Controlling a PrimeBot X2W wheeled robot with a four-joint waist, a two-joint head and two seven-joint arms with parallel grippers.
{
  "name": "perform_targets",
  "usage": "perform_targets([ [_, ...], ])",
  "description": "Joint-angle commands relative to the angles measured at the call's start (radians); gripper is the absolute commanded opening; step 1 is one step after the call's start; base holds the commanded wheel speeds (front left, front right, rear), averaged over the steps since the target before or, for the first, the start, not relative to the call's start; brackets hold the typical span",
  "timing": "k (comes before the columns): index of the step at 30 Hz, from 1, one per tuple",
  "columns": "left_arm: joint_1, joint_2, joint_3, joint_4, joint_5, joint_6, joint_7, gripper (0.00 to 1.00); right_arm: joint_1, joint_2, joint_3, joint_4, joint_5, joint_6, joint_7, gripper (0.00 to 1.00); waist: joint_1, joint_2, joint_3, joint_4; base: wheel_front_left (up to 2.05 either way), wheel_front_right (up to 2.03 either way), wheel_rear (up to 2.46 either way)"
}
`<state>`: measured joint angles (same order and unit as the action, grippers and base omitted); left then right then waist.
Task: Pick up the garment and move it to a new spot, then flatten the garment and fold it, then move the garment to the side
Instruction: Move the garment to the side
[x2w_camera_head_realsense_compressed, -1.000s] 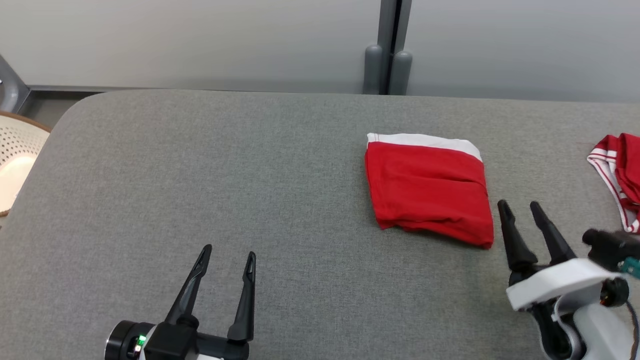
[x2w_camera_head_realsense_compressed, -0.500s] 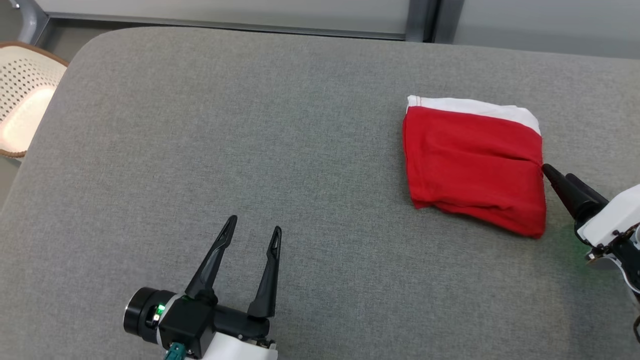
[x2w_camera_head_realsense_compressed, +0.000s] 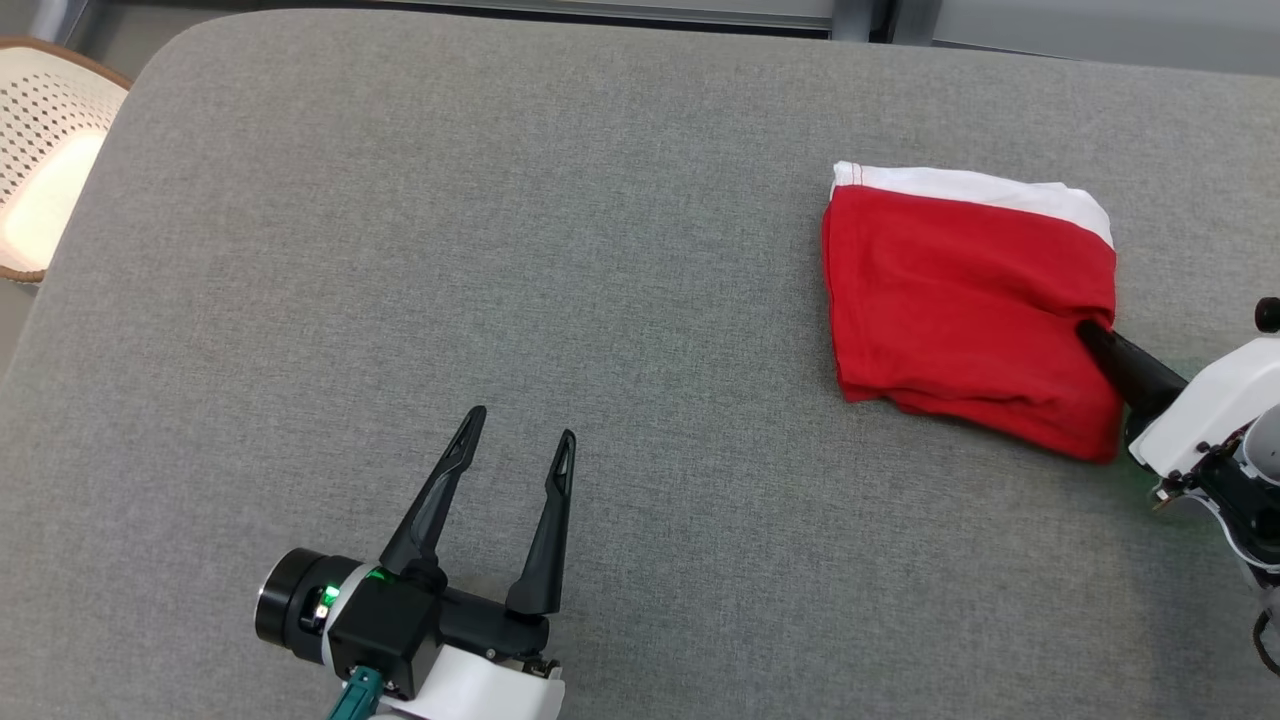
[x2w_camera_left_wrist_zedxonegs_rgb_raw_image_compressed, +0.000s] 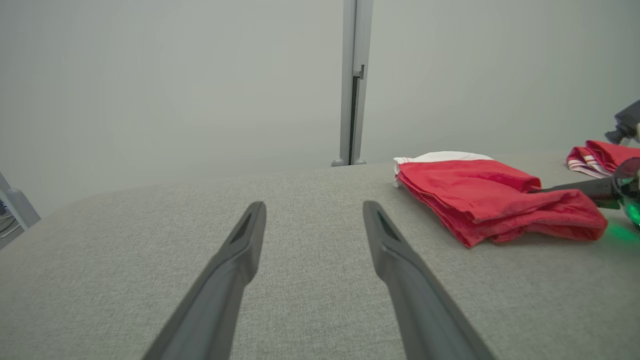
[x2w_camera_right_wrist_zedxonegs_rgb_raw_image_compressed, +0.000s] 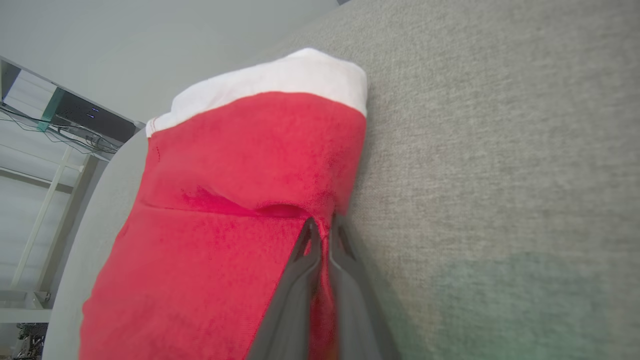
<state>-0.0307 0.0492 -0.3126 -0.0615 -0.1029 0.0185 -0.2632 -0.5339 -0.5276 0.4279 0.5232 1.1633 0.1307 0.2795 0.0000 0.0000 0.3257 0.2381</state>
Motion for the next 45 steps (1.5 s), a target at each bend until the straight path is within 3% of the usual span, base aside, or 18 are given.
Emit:
perform_targets([
  [1,-0.018,0.003,0.003,-0.002,0.006,0.005,-0.001,1.00,-0.011,-0.023,0.010,-0.002,-0.017,0.000,-0.023,0.00,0.0000,0.0000,0.000,-0.005,0.00,0.00,0.00],
  [11,-0.027,0.003,0.026,-0.009,0.014,-0.005,-0.001,1.00,-0.067,-0.194,0.081,-0.047,-0.154,0.000,-0.085,0.00,0.0000,0.0000,0.027,-0.095,0.00,0.00,0.00],
  [19,-0.048,0.003,0.037,-0.003,0.039,-0.025,-0.001,1.00,-0.110,-0.331,0.073,-0.073,-0.229,0.000,-0.036,0.00,0.0000,0.0000,0.048,-0.160,0.00,0.00,0.00],
  [31,-0.069,0.003,0.065,-0.003,0.074,-0.057,-0.001,1.00,-0.155,-0.478,0.027,-0.115,-0.347,0.000,0.012,0.00,0.0000,0.0000,0.098,-0.196,0.00,0.00,0.00],
  [45,-0.084,0.014,0.078,-0.005,0.097,-0.078,-0.001,1.00,-0.164,-0.523,0.007,-0.040,-0.472,-0.001,0.029,0.00,0.0000,0.0000,0.119,-0.189,0.00,0.00,0.00],
])
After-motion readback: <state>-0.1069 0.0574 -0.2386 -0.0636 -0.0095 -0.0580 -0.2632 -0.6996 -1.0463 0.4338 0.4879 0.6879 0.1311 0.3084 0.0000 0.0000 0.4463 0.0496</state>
